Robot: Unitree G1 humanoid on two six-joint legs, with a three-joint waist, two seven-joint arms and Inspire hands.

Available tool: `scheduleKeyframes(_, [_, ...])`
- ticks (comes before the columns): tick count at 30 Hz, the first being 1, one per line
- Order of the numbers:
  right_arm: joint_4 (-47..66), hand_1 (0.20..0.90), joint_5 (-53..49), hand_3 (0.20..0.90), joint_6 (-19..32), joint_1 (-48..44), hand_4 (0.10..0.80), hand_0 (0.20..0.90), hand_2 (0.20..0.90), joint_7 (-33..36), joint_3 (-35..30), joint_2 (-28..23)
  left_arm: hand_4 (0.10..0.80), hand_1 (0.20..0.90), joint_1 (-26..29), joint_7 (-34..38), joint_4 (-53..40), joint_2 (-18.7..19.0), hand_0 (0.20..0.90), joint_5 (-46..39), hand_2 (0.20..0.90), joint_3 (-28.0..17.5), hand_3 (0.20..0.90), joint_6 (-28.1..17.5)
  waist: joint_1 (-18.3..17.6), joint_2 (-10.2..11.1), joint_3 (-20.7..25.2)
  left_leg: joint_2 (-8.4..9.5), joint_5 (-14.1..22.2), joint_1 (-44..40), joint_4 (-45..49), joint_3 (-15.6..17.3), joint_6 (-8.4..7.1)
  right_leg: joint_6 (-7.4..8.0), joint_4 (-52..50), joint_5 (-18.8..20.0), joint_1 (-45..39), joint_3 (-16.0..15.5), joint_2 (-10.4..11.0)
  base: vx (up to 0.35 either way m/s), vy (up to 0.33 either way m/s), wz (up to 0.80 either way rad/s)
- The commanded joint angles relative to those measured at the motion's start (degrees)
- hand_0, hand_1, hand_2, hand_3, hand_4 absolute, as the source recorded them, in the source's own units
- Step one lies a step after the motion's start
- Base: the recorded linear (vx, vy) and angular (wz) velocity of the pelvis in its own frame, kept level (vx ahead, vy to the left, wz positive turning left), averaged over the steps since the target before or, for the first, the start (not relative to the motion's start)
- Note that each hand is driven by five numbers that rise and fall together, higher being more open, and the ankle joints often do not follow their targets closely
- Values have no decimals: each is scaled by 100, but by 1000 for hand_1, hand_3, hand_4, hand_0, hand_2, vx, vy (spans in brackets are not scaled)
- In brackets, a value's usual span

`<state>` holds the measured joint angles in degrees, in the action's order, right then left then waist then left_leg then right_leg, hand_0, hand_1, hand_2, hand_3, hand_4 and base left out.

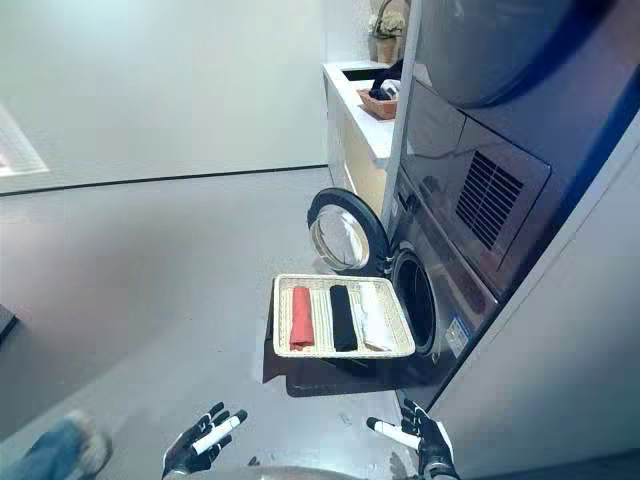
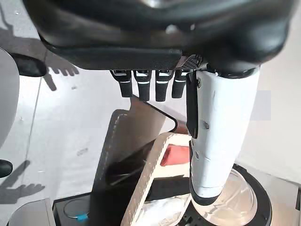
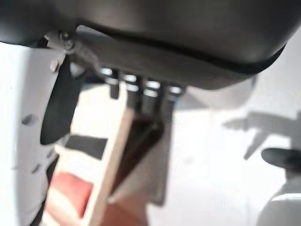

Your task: Pick up the clothes and place them into the washing machine

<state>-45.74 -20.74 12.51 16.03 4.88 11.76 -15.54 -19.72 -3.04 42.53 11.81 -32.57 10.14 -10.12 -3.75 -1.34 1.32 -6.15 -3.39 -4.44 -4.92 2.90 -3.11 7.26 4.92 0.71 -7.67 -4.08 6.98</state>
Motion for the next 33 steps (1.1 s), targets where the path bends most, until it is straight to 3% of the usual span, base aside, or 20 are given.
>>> scheduleKeyframes(1, [368,900,-54,900,370,-557,800,900,900,-29,-68,-25,800,900,611,-24,-533,175,900,-40,900,-47,900,-375,123,184,-146,-49,342,-419,-8,-82,-162,181,-101,353,281,-148,272,0,0,0])
scheduleKeyframes(18, [402,900,-81,900,396,-549,800,900,900,-22,-92,-39,800,900,631,-28,-550,203,900,-61,900,-40,900,-389,102,175,-205,-58,280,-325,-8,-122,-187,167,-124,354,330,-197,246,-4,-1,0])
scheduleKeyframes(25, [436,900,-146,900,414,-617,800,900,900,70,-217,-66,800,900,832,2,-567,268,900,-45,900,81,900,-405,32,129,-289,-10,153,68,-8,-136,-266,208,-211,367,555,-450,360,-80,17,19])
scheduleKeyframes(28, [409,900,-174,900,420,-641,800,900,900,90,-231,-70,800,900,791,-17,-648,274,900,-55,900,117,900,-415,-8,83,-280,-117,192,62,90,-51,-256,183,-261,334,597,-371,279,5,7,16])
scheduleKeyframes(31, [432,900,-154,900,415,-732,800,900,900,39,-151,-177,800,900,741,-28,-840,348,900,-186,900,55,900,-436,117,190,-528,42,430,436,849,-458,-243,132,-294,392,676,-161,317,-78,-13,-8])
scheduleKeyframes(33, [427,900,-121,900,404,-721,800,900,900,5,-151,-201,800,900,733,-35,-813,336,900,-187,900,27,900,-416,125,228,-541,100,502,539,857,-594,-226,151,-284,420,699,-151,363,-20,21,-4])
